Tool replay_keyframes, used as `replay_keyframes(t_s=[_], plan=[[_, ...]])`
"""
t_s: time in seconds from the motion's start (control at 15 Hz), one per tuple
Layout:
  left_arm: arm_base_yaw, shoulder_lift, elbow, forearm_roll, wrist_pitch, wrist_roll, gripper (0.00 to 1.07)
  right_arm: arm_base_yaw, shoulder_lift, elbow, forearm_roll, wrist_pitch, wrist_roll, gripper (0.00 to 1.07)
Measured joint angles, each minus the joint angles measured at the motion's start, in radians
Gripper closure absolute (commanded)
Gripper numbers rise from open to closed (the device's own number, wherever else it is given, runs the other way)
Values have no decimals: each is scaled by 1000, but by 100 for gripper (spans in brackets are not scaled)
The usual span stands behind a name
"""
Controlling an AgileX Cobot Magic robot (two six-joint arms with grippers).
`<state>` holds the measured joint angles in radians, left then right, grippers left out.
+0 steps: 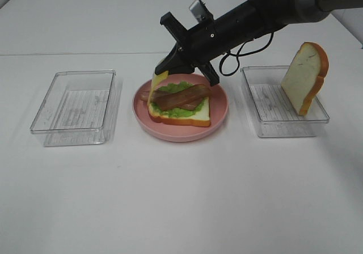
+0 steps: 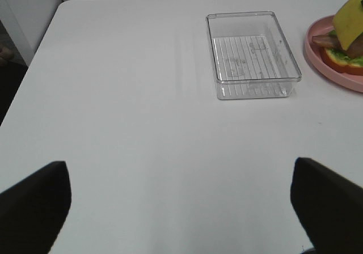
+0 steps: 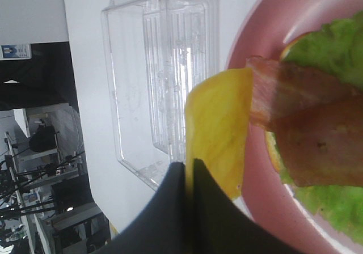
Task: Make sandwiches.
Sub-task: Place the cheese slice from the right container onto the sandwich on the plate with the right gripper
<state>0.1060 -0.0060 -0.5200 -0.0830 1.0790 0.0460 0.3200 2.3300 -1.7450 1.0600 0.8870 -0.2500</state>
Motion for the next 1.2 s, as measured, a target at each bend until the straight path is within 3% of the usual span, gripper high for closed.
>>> replay_keyframes(t_s=[0.2,0.4,0.6,0.67,0.8,0.87,0.93,1.13,1.2], plan=[[0,0,0,0,0,0,9,0,23,-13,-52,-2,3,107],[0,0,0,0,0,0,9,0,23,-60,-298,5,113,107],[0,0,0,0,0,0,9,0,23,-86,-397,24,153,107],[0,0,0,0,0,0,9,0,23,-90,-409,30,154,100],[0,0,0,0,0,0,9,0,23,-90,-412,30,154,56],[0,0,0,0,0,0,9,0,23,-90,-413,30,154,41],[0,0,0,0,0,0,9,0,22,-90,-423,38,153,15],[0,0,0,0,0,0,9,0,-12,-90,-479,57,153,12],[0,0,0,0,0,0,9,0,-61,-91,-558,75,164,12]])
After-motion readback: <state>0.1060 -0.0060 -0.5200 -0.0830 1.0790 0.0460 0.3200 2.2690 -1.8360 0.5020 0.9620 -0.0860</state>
